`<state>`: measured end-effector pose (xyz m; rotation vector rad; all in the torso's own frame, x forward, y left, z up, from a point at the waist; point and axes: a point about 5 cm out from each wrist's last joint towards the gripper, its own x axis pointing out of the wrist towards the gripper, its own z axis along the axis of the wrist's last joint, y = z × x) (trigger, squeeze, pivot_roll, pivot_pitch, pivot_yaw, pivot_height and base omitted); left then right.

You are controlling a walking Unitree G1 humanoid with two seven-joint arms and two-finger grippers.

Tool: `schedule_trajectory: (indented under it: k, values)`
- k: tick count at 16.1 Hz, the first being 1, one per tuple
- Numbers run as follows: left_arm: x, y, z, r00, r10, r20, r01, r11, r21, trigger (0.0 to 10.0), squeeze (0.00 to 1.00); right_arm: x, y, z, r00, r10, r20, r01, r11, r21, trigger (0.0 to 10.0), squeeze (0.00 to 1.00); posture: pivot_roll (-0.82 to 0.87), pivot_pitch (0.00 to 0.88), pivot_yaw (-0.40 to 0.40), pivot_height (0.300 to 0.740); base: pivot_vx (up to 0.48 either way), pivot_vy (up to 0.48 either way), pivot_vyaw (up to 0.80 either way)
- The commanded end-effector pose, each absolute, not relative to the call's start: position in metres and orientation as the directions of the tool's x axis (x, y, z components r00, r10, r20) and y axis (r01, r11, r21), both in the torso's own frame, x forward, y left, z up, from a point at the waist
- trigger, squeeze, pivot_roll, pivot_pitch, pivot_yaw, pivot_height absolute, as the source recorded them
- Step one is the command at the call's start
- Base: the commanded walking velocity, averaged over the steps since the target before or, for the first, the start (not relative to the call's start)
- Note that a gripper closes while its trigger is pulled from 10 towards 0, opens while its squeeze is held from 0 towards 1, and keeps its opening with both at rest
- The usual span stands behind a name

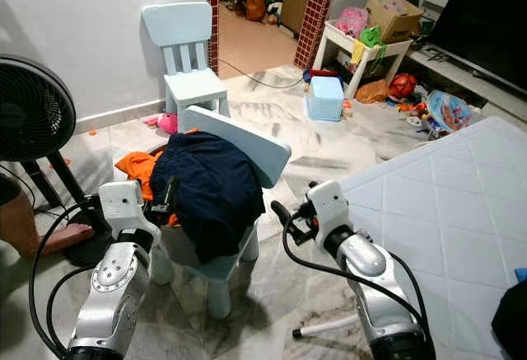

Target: Hang hanger

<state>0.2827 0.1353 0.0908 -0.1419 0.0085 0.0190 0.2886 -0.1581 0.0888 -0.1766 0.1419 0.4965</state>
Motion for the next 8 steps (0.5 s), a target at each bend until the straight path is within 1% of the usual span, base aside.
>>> schedule_trajectory:
  k: [1, 2, 3, 6, 8]
  values:
    - [0.2843, 0.1323, 0.0891, 0.999, 0.033, -0.032, -0.038, 0.986, -0.162, 10.0, 0.00, 0.2895, -0.1610, 0.0934, 0.873, 0.459, -0.166, -0.483, 0.861, -0.159, 10.0, 0.00, -0.08, 0.000, -0.122, 0.740, 0.000, 0.000, 0.80]
    - [0.2845, 0.1339, 0.0881, 0.998, 0.049, -0.043, -0.056, 0.983, -0.174, 10.0, 0.00, 0.2892, -0.1612, 0.0933, 0.873, 0.459, -0.168, -0.484, 0.860, -0.161, 10.0, 0.00, -0.08, 0.000, -0.124, 0.740, 0.000, 0.000, 0.80]
    - [0.2847, 0.1362, 0.0863, 0.996, 0.071, -0.059, -0.082, 0.978, -0.191, 10.0, 0.00, 0.2893, -0.1628, 0.0935, 0.873, 0.458, -0.170, -0.483, 0.860, -0.163, 10.0, 0.00, -0.08, 0.000, -0.129, 0.740, 0.000, 0.000, 0.41]
    - [0.2861, 0.1370, 0.0845, 0.993, 0.090, -0.072, -0.103, 0.972, -0.212, 10.0, 0.00, 0.2920, -0.1661, 0.0955, 0.875, 0.453, -0.172, -0.479, 0.862, -0.165, 10.0, 0.00, -0.09, 0.000, -0.142, 0.740, 0.000, 0.000, 0.00]
    - [0.2885, 0.1331, 0.0854, 0.994, 0.086, -0.068, -0.101, 0.963, -0.249, 10.0, 0.00, 0.2938, -0.1695, 0.0987, 0.877, 0.450, -0.171, -0.476, 0.861, -0.178, 10.0, 0.00, -0.11, 0.000, -0.153, 0.740, 0.000, 0.000, 0.00]
